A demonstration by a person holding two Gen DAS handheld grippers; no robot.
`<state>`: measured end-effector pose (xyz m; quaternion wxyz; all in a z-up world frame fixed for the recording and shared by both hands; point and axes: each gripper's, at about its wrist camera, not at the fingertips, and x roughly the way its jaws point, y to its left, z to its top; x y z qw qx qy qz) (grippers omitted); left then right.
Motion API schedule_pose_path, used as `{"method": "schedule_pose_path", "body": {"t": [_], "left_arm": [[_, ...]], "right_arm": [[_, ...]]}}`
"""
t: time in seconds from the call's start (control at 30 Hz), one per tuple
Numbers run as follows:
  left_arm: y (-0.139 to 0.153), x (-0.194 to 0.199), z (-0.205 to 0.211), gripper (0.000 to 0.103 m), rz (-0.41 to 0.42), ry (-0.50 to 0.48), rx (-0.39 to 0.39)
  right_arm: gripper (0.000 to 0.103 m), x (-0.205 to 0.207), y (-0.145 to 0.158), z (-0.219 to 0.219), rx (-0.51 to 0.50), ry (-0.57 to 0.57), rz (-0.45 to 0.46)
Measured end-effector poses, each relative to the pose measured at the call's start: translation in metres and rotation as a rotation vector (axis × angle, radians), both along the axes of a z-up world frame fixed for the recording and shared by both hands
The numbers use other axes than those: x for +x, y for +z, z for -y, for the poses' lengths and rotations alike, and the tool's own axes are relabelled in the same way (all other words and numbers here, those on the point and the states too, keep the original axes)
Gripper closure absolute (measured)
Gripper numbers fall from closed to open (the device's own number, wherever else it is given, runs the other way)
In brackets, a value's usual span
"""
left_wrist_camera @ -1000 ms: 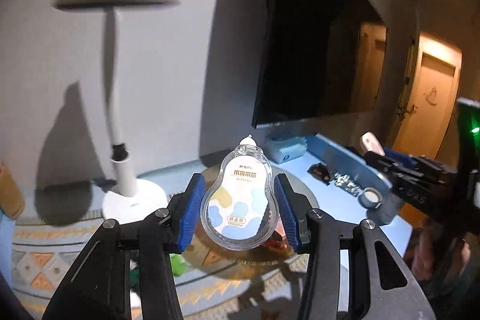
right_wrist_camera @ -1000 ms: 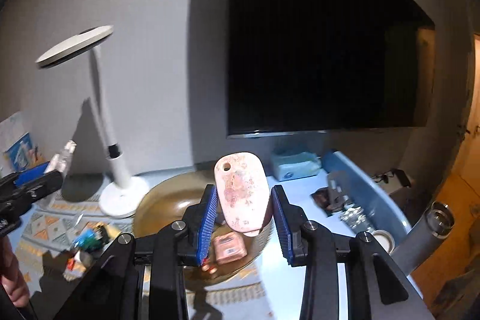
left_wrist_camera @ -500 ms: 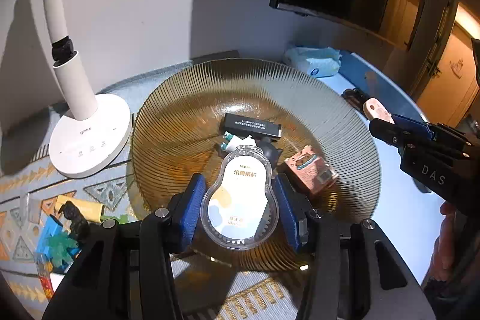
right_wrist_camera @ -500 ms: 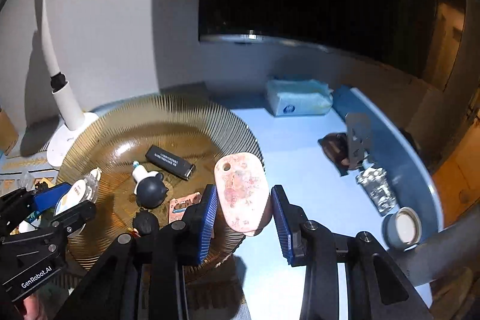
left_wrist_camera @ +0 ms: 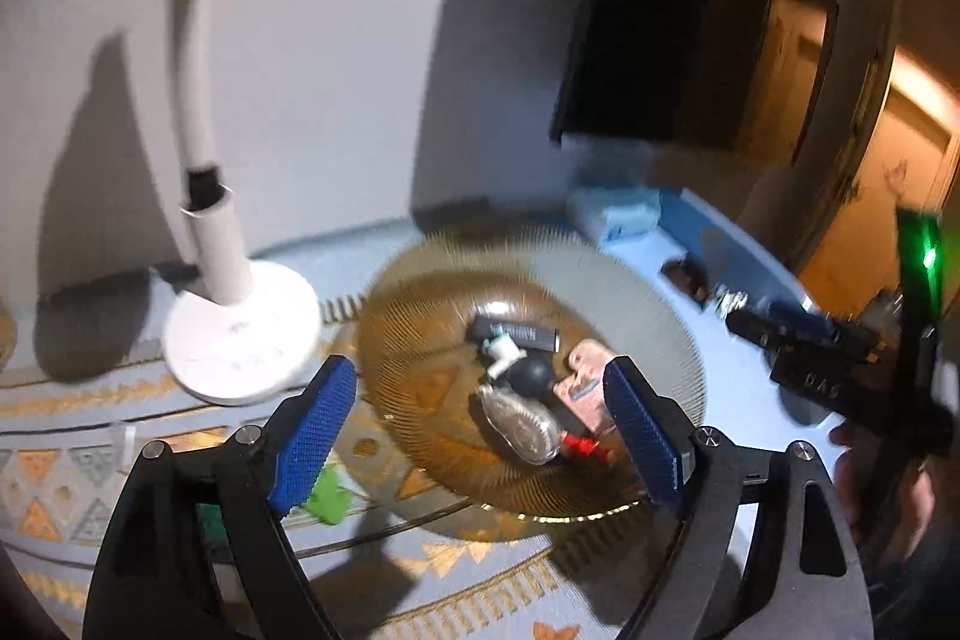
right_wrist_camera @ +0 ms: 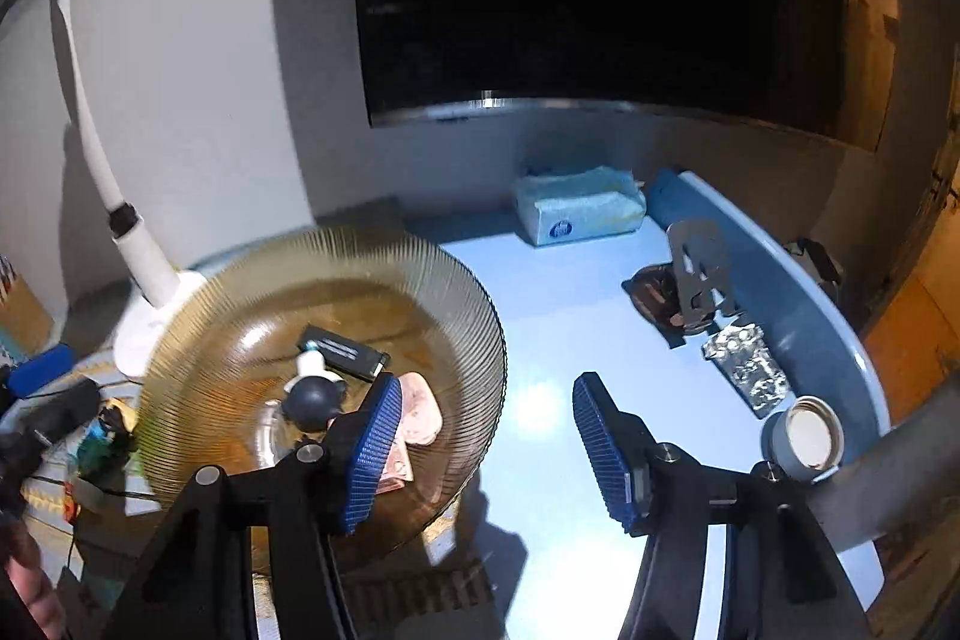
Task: Organize rigid objects
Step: 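Carry the white container with the left tool while the right tool carries the pink block into the bowl, then open both tools and move them back over the remaining toys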
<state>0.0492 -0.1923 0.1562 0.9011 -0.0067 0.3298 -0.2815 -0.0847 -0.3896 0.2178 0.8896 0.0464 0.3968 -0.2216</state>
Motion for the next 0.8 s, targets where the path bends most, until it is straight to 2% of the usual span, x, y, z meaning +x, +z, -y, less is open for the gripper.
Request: {"method": "schedule_pose_path", "body": {"t": [0.17, 0.37, 0.5, 0.63, 0.7, 0.8], "left_arm": [[0.042, -0.030, -0.057, 0.019, 0.069, 0.029, -0.107], [0.077, -0.082, -0.118, 0.019, 0.179, 0.060, -0.159], [0.097, -0.109, -0.157, 0.019, 0.263, 0.105, -0.186], [0.095, -0.126, -0.195, 0.019, 0.304, 0.176, -0.200], [0.077, -0.127, -0.210, 0.018, 0.293, 0.230, -0.187], [0.032, -0.114, -0.222, 0.018, 0.230, 0.312, -0.114]], "right_arm": [[0.045, -0.016, 0.038, -0.042, 0.015, 0.089, 0.079], [0.043, -0.039, 0.086, -0.113, -0.009, 0.225, 0.179], [0.043, -0.050, 0.105, -0.157, 0.039, 0.334, 0.229], [0.038, -0.055, 0.095, -0.193, 0.080, 0.394, 0.252], [0.024, -0.054, 0.070, -0.211, 0.104, 0.422, 0.242], [0.023, -0.050, 0.025, -0.233, 0.110, 0.446, 0.193]]}}
